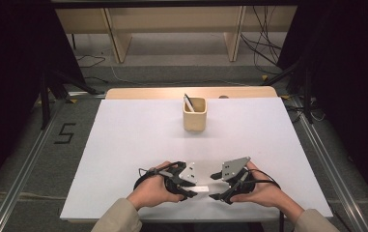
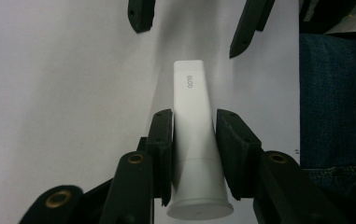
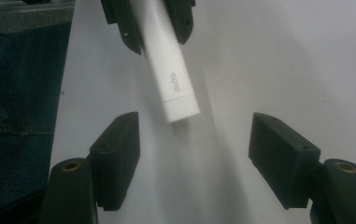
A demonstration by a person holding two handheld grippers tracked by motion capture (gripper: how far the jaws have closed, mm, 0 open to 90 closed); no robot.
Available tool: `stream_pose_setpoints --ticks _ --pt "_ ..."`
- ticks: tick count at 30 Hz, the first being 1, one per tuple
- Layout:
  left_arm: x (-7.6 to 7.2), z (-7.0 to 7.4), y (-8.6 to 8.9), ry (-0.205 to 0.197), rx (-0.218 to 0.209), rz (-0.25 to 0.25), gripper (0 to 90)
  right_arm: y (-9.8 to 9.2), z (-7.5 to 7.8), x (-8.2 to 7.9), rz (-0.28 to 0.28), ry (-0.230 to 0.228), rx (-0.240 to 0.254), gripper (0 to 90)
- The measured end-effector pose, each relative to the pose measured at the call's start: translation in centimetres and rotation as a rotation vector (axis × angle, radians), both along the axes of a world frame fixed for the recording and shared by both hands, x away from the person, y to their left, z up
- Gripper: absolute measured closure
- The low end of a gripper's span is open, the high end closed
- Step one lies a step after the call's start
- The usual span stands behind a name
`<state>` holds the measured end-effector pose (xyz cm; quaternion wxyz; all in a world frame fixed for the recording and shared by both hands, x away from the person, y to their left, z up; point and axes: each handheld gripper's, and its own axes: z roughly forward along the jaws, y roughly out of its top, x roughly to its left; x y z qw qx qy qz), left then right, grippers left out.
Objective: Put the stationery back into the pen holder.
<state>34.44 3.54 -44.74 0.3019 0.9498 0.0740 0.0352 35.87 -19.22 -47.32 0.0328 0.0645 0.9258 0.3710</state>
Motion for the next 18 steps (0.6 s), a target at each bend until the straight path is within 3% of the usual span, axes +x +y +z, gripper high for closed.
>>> stream_pose_setpoints --ticks 18 --pt "-0.5 0.1 -0.9 -0.008 0.015 -0.042 67.4 2.6 -0.4 -0.7 0.119 0.005 -0.044 52.8"
